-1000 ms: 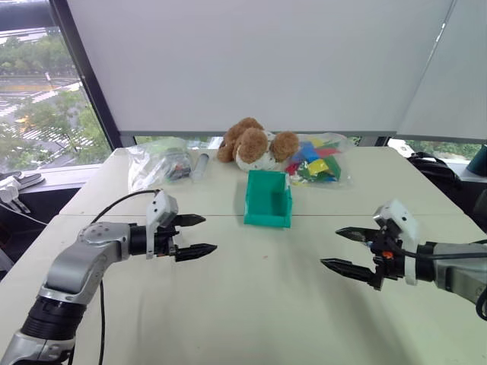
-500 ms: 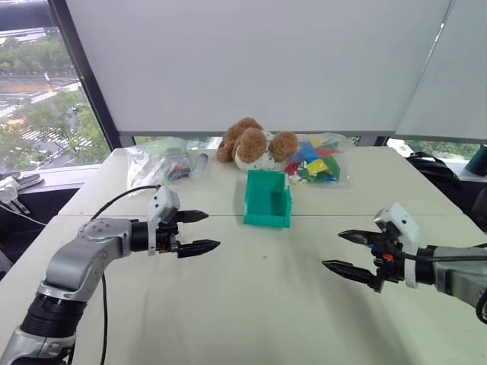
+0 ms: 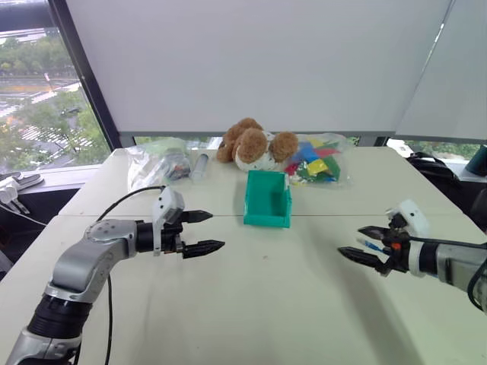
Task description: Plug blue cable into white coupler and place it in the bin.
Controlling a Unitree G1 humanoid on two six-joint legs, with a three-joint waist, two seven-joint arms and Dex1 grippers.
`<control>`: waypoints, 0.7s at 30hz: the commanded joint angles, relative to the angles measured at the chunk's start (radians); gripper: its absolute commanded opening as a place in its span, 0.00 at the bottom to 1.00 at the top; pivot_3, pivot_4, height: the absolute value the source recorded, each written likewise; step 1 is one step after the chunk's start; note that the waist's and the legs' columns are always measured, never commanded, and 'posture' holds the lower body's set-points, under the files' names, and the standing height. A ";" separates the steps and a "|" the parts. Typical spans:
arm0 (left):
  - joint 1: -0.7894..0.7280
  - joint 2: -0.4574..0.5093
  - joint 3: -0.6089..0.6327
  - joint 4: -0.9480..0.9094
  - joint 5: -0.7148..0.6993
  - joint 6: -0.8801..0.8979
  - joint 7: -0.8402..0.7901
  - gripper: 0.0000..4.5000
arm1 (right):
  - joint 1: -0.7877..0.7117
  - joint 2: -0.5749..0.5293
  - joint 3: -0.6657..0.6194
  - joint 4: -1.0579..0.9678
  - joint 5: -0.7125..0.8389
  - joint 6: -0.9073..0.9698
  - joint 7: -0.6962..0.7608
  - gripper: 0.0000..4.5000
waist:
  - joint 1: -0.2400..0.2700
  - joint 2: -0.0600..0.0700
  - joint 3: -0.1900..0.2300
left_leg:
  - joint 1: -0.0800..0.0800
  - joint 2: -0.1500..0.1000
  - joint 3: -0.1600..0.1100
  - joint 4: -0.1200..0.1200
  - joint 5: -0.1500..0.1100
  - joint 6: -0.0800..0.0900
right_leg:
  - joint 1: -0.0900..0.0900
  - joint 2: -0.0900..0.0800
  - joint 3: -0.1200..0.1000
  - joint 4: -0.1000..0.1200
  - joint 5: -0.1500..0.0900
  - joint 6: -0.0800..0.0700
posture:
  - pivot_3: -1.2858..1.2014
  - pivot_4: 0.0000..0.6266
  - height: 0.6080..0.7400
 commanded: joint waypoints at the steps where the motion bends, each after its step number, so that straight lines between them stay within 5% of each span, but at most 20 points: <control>1: -0.011 -0.003 0.002 -0.012 0.006 -0.024 -0.002 1.00 | -0.072 -0.007 0.055 0.194 -0.100 -0.100 0.028 0.99 | -0.001 0.000 0.000 | 0.000 0.000 0.000 0.000 0.000 0.000 | 0.000 0.000 0.000 0.000 0.000 0.000 | 0.52 0.24 1.00; 13: 0.020 -0.009 0.008 -0.026 0.014 -0.047 0.012 1.00 | -0.332 0.056 0.177 0.811 -0.308 -0.386 0.122 0.99 | -0.003 0.000 0.000 | 0.000 0.000 0.001 0.000 0.000 0.000 | 0.000 0.000 0.000 0.001 0.000 0.000 | 0.52 0.24 1.00; 21: 0.039 -0.002 0.015 -0.034 0.019 -0.058 0.016 1.00 | -0.313 0.024 0.178 0.899 -0.354 -0.469 0.207 0.99 | 0.000 0.000 0.000 | 0.001 0.000 0.001 0.000 0.000 0.000 | 0.001 0.000 0.000 0.000 0.000 0.000 | 0.52 0.24 1.00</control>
